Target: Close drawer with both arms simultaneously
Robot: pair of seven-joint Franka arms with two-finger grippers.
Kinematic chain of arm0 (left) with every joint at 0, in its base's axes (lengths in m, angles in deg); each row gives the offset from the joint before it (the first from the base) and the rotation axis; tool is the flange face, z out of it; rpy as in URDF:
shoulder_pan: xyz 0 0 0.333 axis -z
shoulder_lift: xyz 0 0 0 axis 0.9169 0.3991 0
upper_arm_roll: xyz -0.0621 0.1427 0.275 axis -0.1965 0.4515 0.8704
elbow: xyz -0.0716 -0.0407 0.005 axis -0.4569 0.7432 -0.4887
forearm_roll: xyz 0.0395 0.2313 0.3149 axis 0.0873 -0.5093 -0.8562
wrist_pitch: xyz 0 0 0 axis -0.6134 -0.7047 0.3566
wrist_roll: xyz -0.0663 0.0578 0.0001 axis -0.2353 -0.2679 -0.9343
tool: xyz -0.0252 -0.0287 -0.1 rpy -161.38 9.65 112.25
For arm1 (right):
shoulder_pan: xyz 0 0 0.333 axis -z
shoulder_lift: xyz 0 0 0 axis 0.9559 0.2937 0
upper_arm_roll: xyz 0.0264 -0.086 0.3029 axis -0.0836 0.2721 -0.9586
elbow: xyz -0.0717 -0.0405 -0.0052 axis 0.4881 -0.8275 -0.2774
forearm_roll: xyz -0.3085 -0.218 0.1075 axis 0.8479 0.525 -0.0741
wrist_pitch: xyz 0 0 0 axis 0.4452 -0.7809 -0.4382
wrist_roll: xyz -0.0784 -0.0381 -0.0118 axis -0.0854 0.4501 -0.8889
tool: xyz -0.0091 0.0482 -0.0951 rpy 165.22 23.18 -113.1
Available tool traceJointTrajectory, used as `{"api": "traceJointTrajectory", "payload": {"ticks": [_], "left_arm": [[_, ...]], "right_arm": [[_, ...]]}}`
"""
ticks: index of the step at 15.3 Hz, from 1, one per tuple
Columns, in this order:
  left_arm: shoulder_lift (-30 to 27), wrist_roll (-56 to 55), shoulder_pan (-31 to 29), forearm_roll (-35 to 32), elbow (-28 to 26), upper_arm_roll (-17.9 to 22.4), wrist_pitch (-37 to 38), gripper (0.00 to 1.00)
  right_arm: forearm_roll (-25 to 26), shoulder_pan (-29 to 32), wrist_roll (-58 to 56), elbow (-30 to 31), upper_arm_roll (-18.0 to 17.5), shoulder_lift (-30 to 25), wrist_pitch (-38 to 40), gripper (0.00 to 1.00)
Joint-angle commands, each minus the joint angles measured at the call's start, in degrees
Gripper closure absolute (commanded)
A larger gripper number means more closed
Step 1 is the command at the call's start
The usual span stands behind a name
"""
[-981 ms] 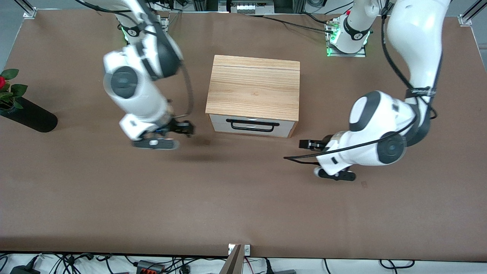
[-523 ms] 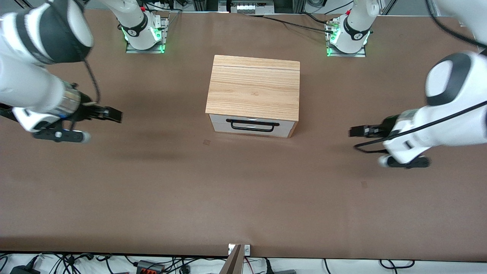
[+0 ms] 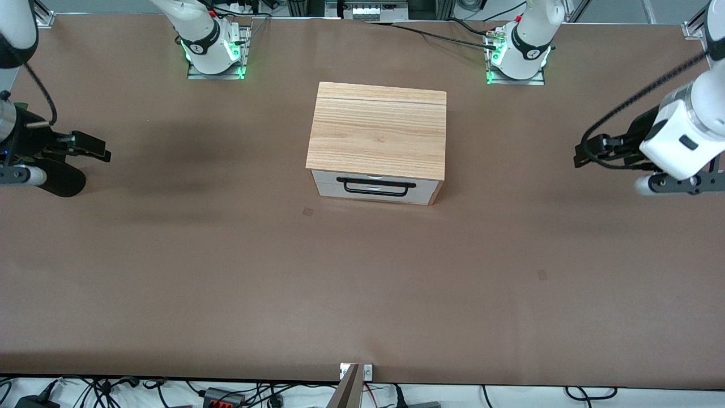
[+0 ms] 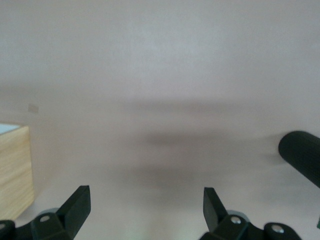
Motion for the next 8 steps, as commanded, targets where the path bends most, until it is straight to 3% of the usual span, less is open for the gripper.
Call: {"api": "traceJointTrajectory", "payload": {"ticks": [1, 3, 5, 8], "left_arm": [[-10.7, -2.4, -0.7, -1.6, -17.6, -0.6, -9.6, 0.00], [-15.6, -2.5, -0.8, -0.8, -24.5, -0.6, -12.7, 0.00], [-15.7, -2.5, -1.4, -0.2, -24.6, -0.6, -12.7, 0.00], [-15.8, -2.4, -2.9, 2.4, -25.0, -0.6, -12.4, 0.00]], "right_arm": [[-0.1, 0.1, -0.1, 9.9, -1.2, -8.9, -4.1, 0.00], [0.1, 0.3, -0.2, 7.5, -1.1, -8.9, 1.3, 0.00], [0.2, 0.1, -0.1, 4.1, -0.5, -8.6, 4.6, 0.00], [0.2, 0.2, 0.5, 3.9, -0.1, -8.6, 6.2, 0.00]]}}
